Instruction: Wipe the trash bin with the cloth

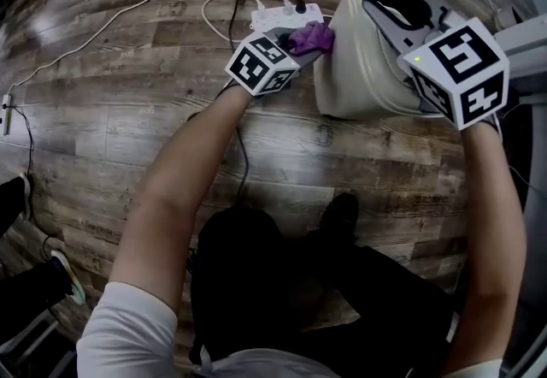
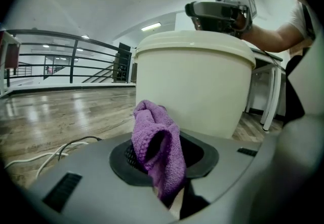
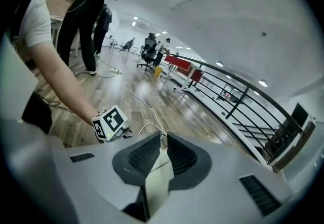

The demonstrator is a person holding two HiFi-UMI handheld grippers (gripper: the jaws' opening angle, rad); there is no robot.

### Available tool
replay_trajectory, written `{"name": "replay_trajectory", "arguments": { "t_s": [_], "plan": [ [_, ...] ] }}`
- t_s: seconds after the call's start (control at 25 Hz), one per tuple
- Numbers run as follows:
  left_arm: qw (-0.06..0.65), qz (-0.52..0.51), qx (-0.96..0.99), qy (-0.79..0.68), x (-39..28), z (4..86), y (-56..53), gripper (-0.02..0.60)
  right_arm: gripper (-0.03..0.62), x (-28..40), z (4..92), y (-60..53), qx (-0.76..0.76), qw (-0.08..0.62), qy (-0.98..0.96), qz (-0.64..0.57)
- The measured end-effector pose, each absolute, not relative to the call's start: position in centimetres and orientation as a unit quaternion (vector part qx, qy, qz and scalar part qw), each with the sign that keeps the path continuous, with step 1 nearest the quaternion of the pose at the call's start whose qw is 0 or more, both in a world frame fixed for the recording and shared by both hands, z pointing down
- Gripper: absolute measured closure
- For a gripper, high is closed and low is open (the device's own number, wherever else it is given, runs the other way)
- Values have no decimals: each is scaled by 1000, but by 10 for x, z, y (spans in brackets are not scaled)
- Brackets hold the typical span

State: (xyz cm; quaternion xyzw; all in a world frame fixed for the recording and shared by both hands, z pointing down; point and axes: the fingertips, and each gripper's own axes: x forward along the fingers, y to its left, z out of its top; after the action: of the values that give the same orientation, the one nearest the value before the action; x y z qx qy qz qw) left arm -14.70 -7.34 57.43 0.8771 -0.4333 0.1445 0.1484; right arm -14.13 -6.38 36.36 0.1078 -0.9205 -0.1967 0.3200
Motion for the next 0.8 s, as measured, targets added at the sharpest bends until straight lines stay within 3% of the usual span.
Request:
{"name": "replay_trajectory", "arguments": {
  "t_s": [0.16, 0.4, 0.8],
  "plan": [
    [142, 147, 880, -429, -147, 575, -68, 471, 549, -162, 386, -53, 63, 373, -894, -239],
    [134, 173, 874, -434, -161, 594, -82, 471, 549, -151, 400, -58, 44, 409, -887, -209],
    [109, 191, 878, -425, -166, 591, -139, 471, 549, -149, 397, -59, 35, 392, -901, -181]
  ]
}}
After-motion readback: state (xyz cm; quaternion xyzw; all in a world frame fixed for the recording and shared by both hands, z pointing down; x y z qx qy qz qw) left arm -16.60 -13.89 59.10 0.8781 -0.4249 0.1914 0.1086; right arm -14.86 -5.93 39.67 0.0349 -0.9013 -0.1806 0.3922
